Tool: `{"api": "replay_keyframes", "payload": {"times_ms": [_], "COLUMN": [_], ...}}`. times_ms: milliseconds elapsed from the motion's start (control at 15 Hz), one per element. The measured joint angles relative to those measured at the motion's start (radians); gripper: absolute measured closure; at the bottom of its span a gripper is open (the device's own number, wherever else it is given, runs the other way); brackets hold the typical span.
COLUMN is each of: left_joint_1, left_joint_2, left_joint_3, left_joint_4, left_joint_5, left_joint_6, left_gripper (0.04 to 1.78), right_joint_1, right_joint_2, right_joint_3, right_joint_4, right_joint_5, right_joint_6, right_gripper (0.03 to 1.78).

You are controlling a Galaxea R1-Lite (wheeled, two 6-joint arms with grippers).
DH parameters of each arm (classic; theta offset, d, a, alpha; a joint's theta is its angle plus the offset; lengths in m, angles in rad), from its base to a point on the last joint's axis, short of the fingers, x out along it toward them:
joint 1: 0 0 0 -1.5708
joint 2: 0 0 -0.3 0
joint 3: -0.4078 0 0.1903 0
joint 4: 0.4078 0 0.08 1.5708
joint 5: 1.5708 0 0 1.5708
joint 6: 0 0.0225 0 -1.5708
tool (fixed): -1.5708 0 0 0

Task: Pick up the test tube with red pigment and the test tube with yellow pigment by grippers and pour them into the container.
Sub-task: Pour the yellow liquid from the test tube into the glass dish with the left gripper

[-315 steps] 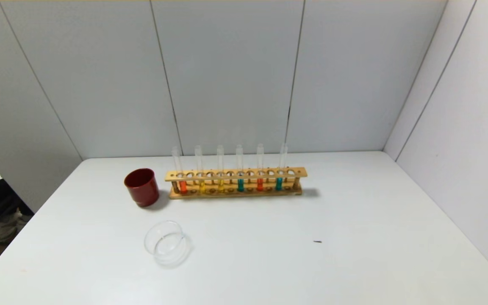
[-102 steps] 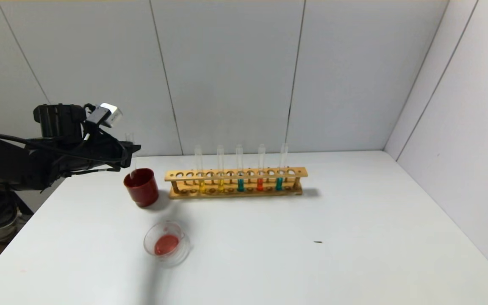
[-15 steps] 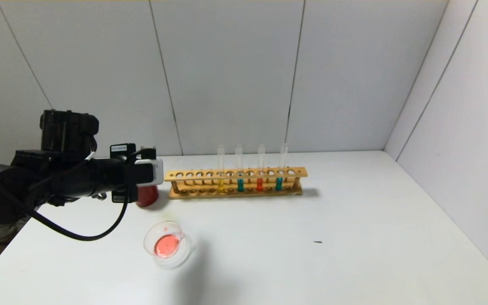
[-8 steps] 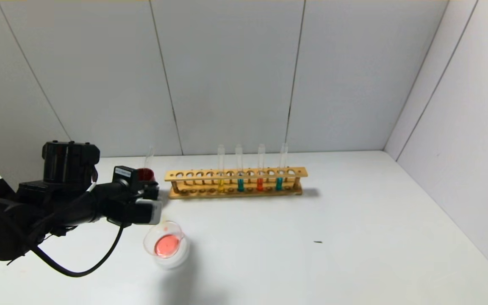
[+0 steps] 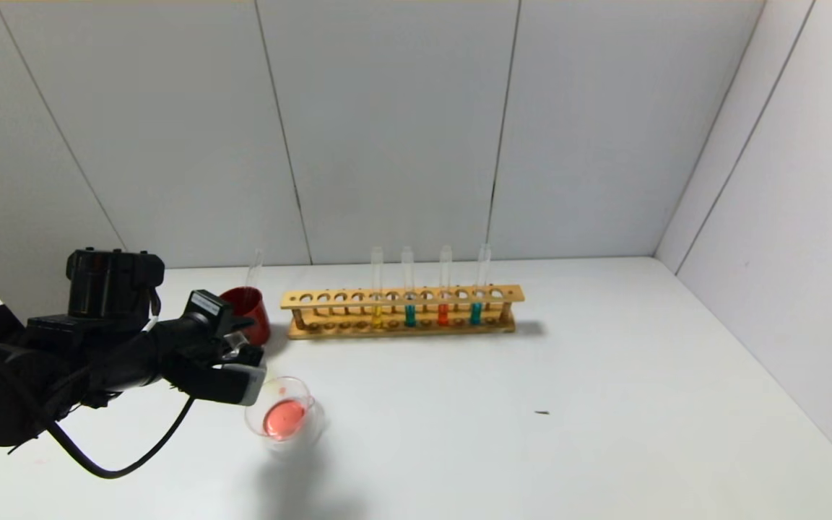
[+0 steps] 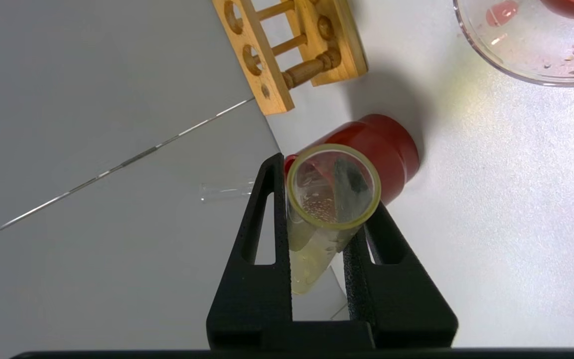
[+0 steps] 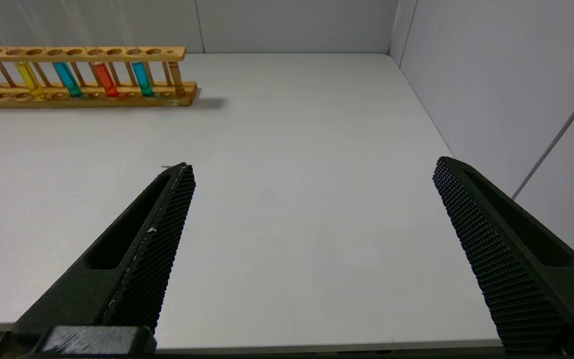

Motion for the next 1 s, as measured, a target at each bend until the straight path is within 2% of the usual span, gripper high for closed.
{"api": "replay_keyframes", "payload": {"times_ms": [533, 1000], "left_joint_1": [0.011, 0.013], "left_joint_2": [0.064, 0.102], "left_joint_3": [-0.02, -0.051], "left_joint_4": [-0.01, -0.01], "left_joint_5": [0.064, 0.073], "left_joint_6": [0.143, 0.271], "left_gripper": [1.48, 1.48], "right_joint_1": [0.0, 0.0], "right_joint_2": [0.0, 0.0], "right_joint_3": [0.0, 0.0], "right_joint_4": [0.0, 0.0], "right_joint_5": [0.0, 0.0], "right_joint_6": [0.0, 0.0], "right_gripper": [0.06, 0.06]}}
